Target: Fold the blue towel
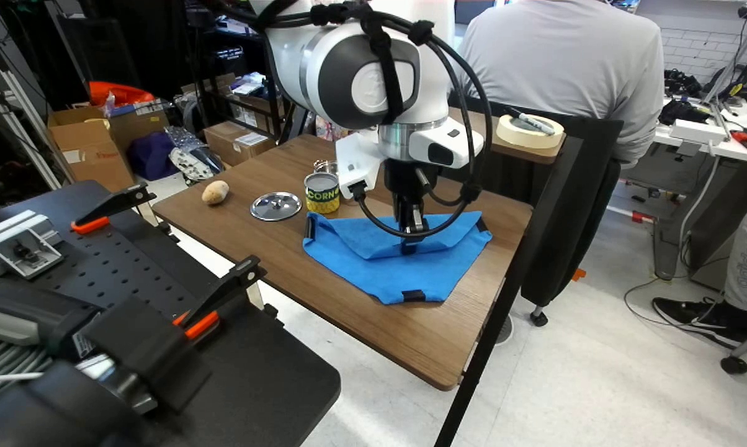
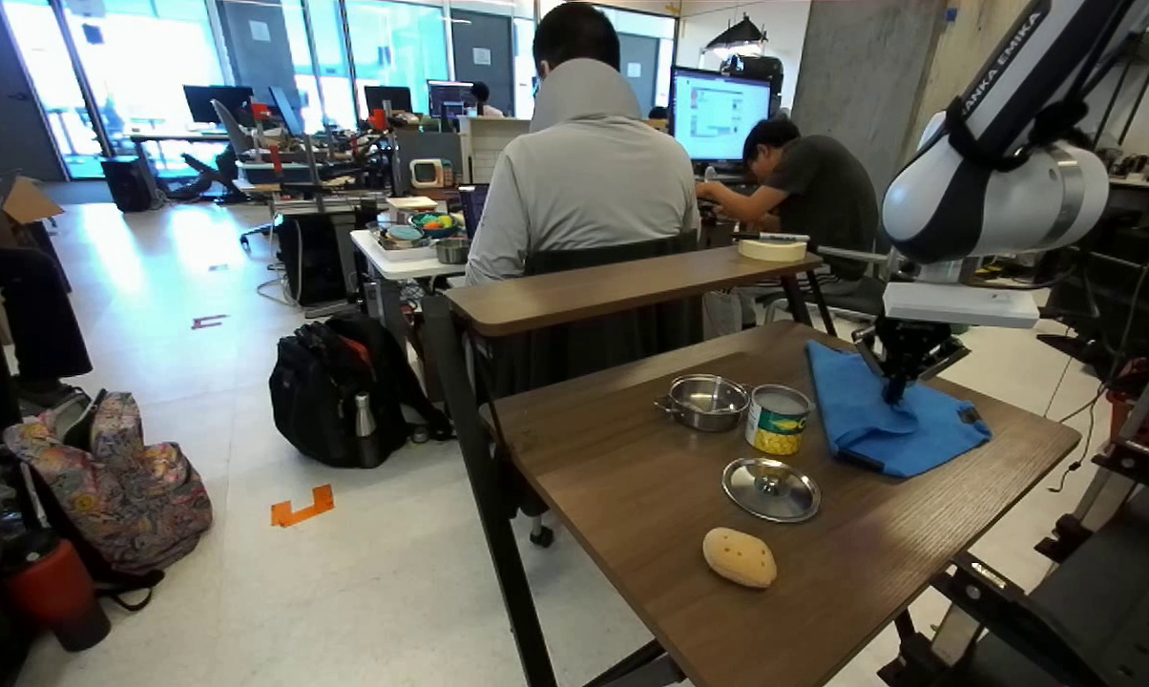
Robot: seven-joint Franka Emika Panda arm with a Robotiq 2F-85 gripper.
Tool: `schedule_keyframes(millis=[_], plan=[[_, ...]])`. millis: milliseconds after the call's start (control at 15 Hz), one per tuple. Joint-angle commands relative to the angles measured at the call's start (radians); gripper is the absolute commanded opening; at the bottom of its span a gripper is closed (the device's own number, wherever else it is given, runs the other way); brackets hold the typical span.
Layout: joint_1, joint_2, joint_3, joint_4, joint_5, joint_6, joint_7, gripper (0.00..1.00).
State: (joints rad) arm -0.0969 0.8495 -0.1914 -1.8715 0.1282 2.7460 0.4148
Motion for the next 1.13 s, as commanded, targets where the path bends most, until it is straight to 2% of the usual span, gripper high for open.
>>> schedule_keyframes(millis=[0,400,467,600,867,933,1067], plan=[[-0.005,0.032,0.006,0.044,0.022,-0.036,-0.024,0.37],[0.0,0.004,0.001,0.032,0.031,-0.035,-0.008,0.79],[-0.003,-0.02,0.003,0.017,0.038,-0.051,-0.007,0.88],[-0.018,-0.082,0.02,-0.04,0.064,-0.033,-0.025,0.99],[-0.061,-0.206,0.072,-0.141,0.102,-0.044,-0.128,1.0],[-0.019,-0.117,0.027,-0.063,0.083,-0.023,-0.071,1.0],[-0.032,-0.166,0.044,-0.104,0.089,-0.027,-0.095,1.0]])
